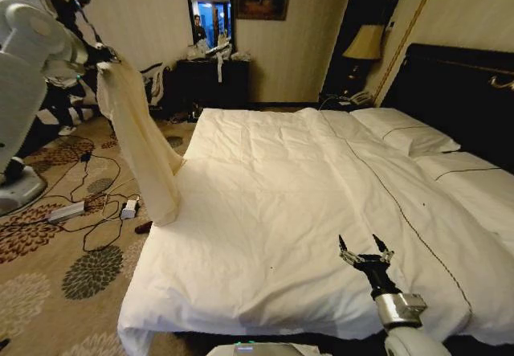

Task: Pick up the clothes from the bed and hang them on the clothes hanger.

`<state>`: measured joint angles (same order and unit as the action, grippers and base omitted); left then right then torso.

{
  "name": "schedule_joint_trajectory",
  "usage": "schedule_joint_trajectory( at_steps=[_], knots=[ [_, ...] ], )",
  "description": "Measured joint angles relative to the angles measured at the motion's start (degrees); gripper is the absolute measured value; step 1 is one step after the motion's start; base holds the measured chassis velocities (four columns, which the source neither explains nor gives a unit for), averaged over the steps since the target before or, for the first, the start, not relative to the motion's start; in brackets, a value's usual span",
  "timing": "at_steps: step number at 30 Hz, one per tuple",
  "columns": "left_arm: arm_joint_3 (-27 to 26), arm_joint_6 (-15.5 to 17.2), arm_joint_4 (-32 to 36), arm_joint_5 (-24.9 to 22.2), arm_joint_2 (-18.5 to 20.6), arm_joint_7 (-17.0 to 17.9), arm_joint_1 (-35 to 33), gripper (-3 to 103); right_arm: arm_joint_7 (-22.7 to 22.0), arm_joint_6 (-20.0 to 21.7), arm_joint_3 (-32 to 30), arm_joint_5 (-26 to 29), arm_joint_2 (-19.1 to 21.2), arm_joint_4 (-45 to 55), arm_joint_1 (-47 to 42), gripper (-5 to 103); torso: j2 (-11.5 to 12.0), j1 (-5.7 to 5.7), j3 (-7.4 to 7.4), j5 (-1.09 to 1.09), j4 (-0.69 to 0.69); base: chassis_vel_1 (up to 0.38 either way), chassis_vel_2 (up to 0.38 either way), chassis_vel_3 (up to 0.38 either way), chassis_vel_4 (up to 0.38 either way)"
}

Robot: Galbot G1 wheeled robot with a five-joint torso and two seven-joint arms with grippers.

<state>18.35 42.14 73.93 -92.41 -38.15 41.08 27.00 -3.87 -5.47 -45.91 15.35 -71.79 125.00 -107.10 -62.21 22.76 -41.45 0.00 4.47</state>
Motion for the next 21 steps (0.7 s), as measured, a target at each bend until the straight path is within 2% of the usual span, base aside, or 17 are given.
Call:
schedule_joint_trajectory(
  at_steps=[1,4,8,16,21],
  knots=[
    [0.0,0.0,0.0,0.0,0.0,0.0,0.0,75,0.0,0.0,0.0,0.0,0.0,0.0,0.0,100,0.0,0.00,0.00,0.00,0.00,0.000,0.000,0.000,0.000],
    [-0.3,0.0,1.9,0.5,1.1,0.0,-0.7,91,0.0,0.0,0.0,0.0,0.0,0.0,0.0,100,0.0,0.00,0.00,0.00,0.00,0.000,0.000,0.000,0.000],
    [-0.9,0.0,3.9,0.8,2.4,0.1,-1.8,98,0.0,0.0,0.0,0.0,0.0,0.0,0.0,100,0.0,0.00,0.00,0.00,0.00,0.000,0.000,0.000,0.000],
    [-2.8,0.0,7.9,3.8,5.5,-1.0,-4.5,100,0.0,0.0,0.0,0.0,0.0,0.0,0.0,100,0.0,0.00,0.00,0.00,-0.01,0.000,0.000,0.000,0.000],
    [-7.6,0.0,10.2,6.7,6.5,-1.2,-8.2,100,0.0,0.0,0.0,0.0,0.0,0.0,0.0,100,0.0,0.00,0.00,-0.01,0.01,0.000,0.000,0.000,0.000]
  ],
)
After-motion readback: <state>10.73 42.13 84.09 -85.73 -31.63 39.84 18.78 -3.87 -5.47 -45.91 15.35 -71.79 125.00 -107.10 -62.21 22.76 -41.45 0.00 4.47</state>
